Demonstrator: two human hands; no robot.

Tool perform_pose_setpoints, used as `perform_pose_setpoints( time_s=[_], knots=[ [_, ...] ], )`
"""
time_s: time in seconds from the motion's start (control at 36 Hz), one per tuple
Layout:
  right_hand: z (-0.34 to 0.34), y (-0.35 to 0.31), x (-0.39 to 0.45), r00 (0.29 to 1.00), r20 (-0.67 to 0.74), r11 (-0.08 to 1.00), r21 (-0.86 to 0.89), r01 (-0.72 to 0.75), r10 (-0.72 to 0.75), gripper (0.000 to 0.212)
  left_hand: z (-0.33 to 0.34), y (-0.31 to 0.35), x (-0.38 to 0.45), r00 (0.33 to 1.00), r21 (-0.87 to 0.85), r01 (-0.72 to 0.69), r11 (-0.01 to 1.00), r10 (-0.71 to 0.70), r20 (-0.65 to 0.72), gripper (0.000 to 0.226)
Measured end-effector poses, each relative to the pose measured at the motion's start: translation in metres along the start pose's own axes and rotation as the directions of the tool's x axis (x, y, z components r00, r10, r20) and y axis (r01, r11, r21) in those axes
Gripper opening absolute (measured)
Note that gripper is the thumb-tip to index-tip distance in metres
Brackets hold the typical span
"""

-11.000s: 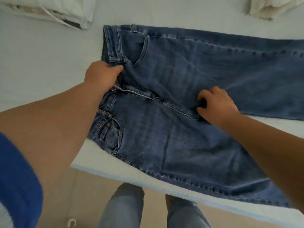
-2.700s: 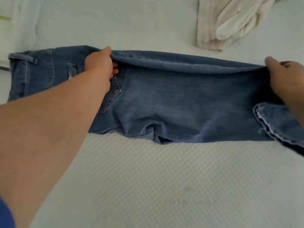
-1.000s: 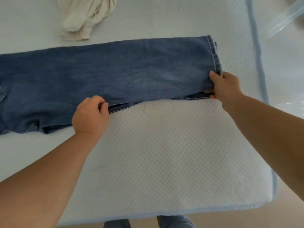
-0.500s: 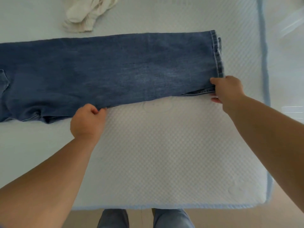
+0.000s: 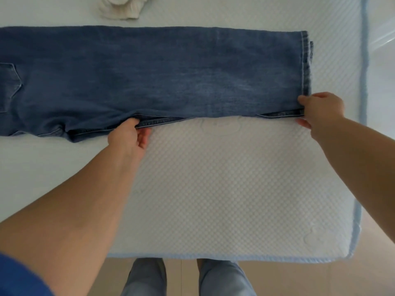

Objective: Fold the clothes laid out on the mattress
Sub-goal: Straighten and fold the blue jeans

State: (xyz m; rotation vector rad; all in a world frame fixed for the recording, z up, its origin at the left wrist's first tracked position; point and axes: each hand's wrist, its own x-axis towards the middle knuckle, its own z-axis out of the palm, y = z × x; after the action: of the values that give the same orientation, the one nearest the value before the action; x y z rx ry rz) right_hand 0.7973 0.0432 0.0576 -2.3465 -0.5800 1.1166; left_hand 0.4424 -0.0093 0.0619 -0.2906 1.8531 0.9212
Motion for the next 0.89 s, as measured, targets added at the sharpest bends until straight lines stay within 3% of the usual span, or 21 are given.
perform_pose_setpoints(
  time_s=[0.08,0.17,0.28,0.33,0.42,0.5,0.58,0.64,0.69,0.75,0.83,0.89],
  knots=[
    [-0.004,-0.003,0.001,1.000,-0.025,1.000,0.015,0.007,-0.007,0.010,-0.019,0.003,-0.002,0.997,0.007,-0.073,0.997,0.073,-0.027,0.020],
    [-0.002,0.003,-0.002,0.998,-0.039,0.996,-0.079,0.048,-0.052,0.018,-0.037,0.007,-0.003,0.991,-0.037,-0.129,0.991,0.127,-0.050,0.018],
    [0.003,0.016,-0.004,0.997,-0.051,0.992,-0.117,0.044,-0.050,0.009,-0.040,0.002,0.002,0.997,-0.026,-0.058,0.998,0.056,-0.050,0.014],
    [0.003,0.022,-0.003,0.998,-0.047,0.995,-0.096,0.033,-0.038,0.006,-0.038,-0.004,0.005,1.000,0.034,-0.013,0.999,0.014,-0.027,0.011],
    [-0.003,0.028,-0.006,0.999,-0.029,0.997,-0.079,0.014,-0.016,0.022,-0.038,-0.006,0.008,1.000,0.123,0.004,0.992,-0.001,-0.025,0.004],
    [-0.009,0.028,-0.008,0.999,0.039,0.999,-0.038,-0.024,0.026,0.034,-0.044,-0.007,0.000,1.000,0.299,0.002,0.954,0.002,-0.015,0.017],
    [-0.014,0.018,-0.008,0.992,0.105,0.998,-0.017,-0.068,0.069,0.018,-0.044,-0.017,-0.014,0.998,0.502,-0.056,0.863,0.048,0.030,0.018],
    [-0.015,0.005,-0.005,0.985,0.147,0.996,-0.023,-0.090,0.092,0.024,-0.038,-0.021,-0.024,0.983,0.562,-0.181,0.807,0.167,0.076,0.017],
    [-0.011,-0.009,0.002,0.984,0.153,0.991,-0.113,-0.075,0.092,0.051,-0.028,-0.023,-0.032,0.911,0.630,-0.396,0.668,0.372,0.177,0.015],
    [-0.002,-0.023,0.006,0.988,0.147,0.985,-0.172,-0.020,0.046,0.063,-0.016,-0.023,-0.038,0.803,0.717,-0.551,0.427,0.506,0.315,0.012],
    [0.010,-0.038,0.011,0.990,0.122,0.969,-0.225,0.100,-0.074,0.049,0.005,-0.025,-0.038,0.706,0.731,-0.642,0.232,0.551,0.445,0.005],
    [0.014,-0.038,0.015,0.982,0.073,0.953,-0.239,0.186,-0.173,0.034,0.018,-0.027,-0.037,0.665,0.736,-0.663,0.137,0.560,0.494,0.018]
  ],
)
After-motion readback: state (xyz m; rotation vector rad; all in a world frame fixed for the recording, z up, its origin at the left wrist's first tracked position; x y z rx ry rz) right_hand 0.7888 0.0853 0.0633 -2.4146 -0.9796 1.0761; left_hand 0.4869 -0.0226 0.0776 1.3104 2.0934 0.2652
